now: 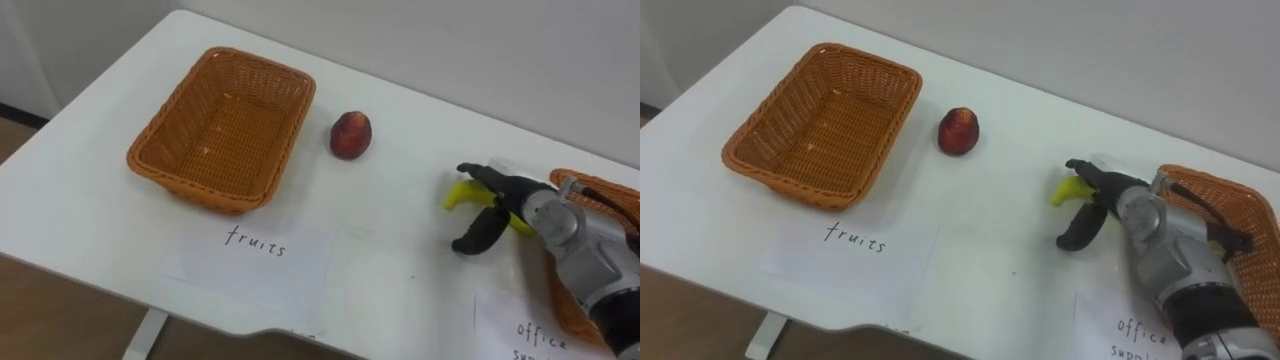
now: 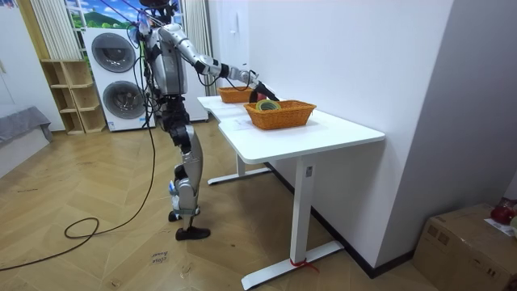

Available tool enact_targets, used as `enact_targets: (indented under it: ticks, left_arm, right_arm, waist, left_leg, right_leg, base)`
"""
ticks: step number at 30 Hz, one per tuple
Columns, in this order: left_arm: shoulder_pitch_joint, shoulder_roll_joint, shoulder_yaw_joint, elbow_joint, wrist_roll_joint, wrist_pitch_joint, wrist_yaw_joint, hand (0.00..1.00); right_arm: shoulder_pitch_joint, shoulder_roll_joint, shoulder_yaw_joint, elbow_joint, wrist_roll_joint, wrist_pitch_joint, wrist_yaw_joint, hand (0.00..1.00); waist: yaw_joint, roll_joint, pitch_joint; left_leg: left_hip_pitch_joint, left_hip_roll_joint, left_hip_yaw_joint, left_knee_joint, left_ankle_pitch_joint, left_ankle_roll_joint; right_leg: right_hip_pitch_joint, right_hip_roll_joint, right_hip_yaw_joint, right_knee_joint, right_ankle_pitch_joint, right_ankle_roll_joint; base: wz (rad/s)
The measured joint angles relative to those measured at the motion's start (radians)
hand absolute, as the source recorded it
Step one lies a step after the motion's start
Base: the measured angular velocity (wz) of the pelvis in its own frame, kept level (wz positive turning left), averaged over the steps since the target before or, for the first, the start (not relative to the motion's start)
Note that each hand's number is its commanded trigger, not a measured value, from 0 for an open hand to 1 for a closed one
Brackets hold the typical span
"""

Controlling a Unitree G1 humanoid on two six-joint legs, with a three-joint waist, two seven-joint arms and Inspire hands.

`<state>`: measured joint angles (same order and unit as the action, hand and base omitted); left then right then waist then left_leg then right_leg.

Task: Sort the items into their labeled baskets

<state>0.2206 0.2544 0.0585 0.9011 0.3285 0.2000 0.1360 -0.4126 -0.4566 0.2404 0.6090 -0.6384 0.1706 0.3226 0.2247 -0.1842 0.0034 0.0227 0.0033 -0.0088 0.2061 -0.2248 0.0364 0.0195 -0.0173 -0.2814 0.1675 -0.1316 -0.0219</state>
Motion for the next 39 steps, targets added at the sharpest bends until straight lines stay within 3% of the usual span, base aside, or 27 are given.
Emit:
enact_targets:
  ticks: [6, 7, 8, 17, 23, 29, 39]
  left_arm:
    - [-0.003, 0.0, 0.004, 0.0, 0.018, 0.0, 0.0, 0.0]
    - [-0.003, 0.0, 0.007, 0.0, 0.018, 0.0, 0.0, 0.0]
    - [-0.003, 0.0, 0.007, 0.0, 0.018, 0.0, 0.0, 0.0]
    - [-0.002, 0.0, 0.016, 0.0, 0.019, 0.002, 0.003, 0.0]
    - [-0.001, -0.001, 0.016, -0.013, 0.019, 0.003, 0.001, 0.0]
    - [-0.001, -0.001, 0.017, -0.016, 0.016, -0.001, 0.001, 0.0]
    - [-0.02, -0.006, 0.017, -0.012, 0.015, -0.007, 0.005, 0.0]
  right_arm:
    - [0.0, -0.001, 0.0, 0.003, 0.0, 0.005, 0.0, 0.0]
    - [0.0, -0.001, 0.0, 0.004, 0.0, 0.005, 0.0, 0.08]
    - [0.0, -0.001, 0.0, 0.004, 0.0, 0.005, 0.0, 1.0]
    - [0.0, -0.003, 0.001, 0.006, -0.028, 0.007, 0.016, 1.0]
    - [0.001, -0.014, 0.001, 0.009, -0.154, 0.047, 0.022, 1.0]
    - [0.0, -0.018, 0.001, 0.002, -0.159, 0.048, 0.028, 1.0]
    - [-0.001, -0.018, 0.001, -0.003, -0.162, 0.05, 0.03, 1.0]
  waist:
    - [-0.001, 0.001, -0.0012]
    - [-0.001, 0.001, -0.0011]
    - [-0.001, 0.001, -0.0011]
    - [-0.002, 0.003, 0.0006]
    - [-0.003, 0.006, 0.0026]
    - [-0.001, -0.003, -0.0031]
    - [0.0, -0.003, 0.005]
  left_leg:
    - [0.005, 0.0, 0.0, 0.0, 0.0, 0.0]
    - [0.005, 0.0, 0.0, 0.0, 0.0, 0.0]
    - [0.005, 0.0, 0.0, 0.0, 0.0, 0.0]
    - [0.004, 0.0, -0.006, -0.003, 0.0, 0.0]
    - [-0.006, 0.001, 0.003, -0.004, 0.0, 0.0]
    - [-0.011, 0.001, 0.005, -0.001, 0.001, 0.0]
    - [-0.013, 0.002, 0.017, -0.005, 0.001, 0.0]
  right_leg:
    - [0.002, -0.001, -0.005, 0.0, 0.0, 0.0]
    - [0.002, -0.001, -0.005, 0.0, 0.0, 0.0]
    - [0.002, -0.001, -0.006, 0.0, 0.0, 0.0]
    - [0.008, -0.001, -0.018, 0.0, 0.0, 0.0]
    - [-0.004, 0.0, -0.016, 0.0, 0.0, 0.0]
    - [-0.016, 0.0, 0.005, 0.0, 0.0, 0.0]
    - [-0.024, 0.003, 0.02, 0.002, 0.0, 0.0]
  base:
    - [0.01]
    - [0.0]
    - [0.0]
    - [0.01]
    - [-0.03]
    - [-0.04]
    - [-0.03]
